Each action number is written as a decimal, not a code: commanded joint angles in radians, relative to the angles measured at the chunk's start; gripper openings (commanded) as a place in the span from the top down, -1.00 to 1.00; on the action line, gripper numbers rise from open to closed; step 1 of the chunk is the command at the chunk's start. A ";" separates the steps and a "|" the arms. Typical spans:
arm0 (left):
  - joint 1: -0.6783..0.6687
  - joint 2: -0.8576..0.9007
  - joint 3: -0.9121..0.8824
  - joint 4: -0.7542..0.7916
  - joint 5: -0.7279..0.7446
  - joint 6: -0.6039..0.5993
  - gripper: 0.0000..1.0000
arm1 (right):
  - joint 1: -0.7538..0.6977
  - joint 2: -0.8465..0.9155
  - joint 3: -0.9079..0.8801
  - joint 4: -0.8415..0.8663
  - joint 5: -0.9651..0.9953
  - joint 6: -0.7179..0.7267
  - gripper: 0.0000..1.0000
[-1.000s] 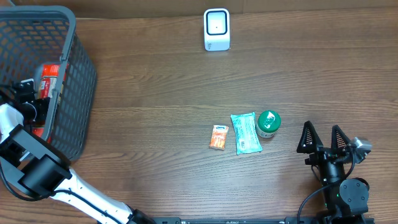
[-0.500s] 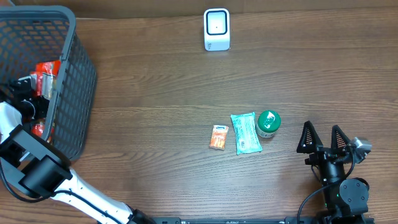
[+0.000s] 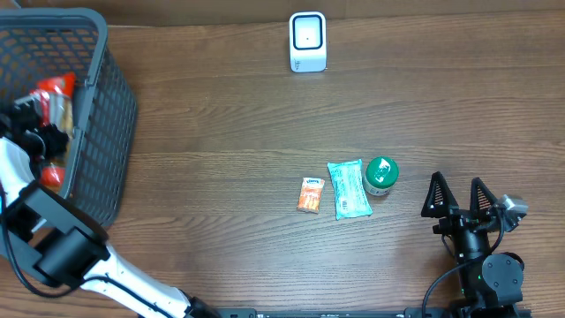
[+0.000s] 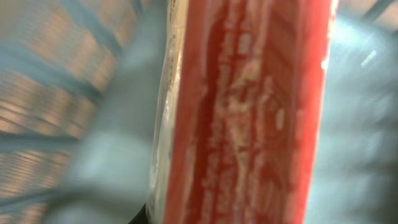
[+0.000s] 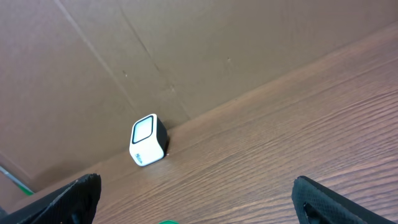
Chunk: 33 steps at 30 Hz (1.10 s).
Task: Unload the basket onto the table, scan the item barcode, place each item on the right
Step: 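Grasp the red biscuit roll in the basket with the left gripper, then lift the biscuit roll out and carry it toward the table center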
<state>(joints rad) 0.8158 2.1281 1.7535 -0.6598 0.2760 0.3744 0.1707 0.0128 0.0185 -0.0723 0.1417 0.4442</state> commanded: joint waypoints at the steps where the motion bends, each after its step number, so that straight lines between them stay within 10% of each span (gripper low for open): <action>1: -0.007 -0.243 0.064 0.059 0.013 -0.085 0.92 | -0.003 -0.010 -0.011 0.003 0.002 -0.006 -1.00; 20: -0.139 -0.695 0.064 0.130 0.006 -0.360 0.92 | -0.003 -0.010 -0.011 0.003 0.002 -0.006 -1.00; 33: -0.709 -0.768 -0.008 -0.545 -0.232 -0.489 0.91 | -0.003 -0.010 -0.011 0.003 0.002 -0.006 -1.00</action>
<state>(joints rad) 0.1848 1.3819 1.7611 -1.2102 0.1970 -0.0299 0.1707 0.0128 0.0185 -0.0731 0.1413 0.4446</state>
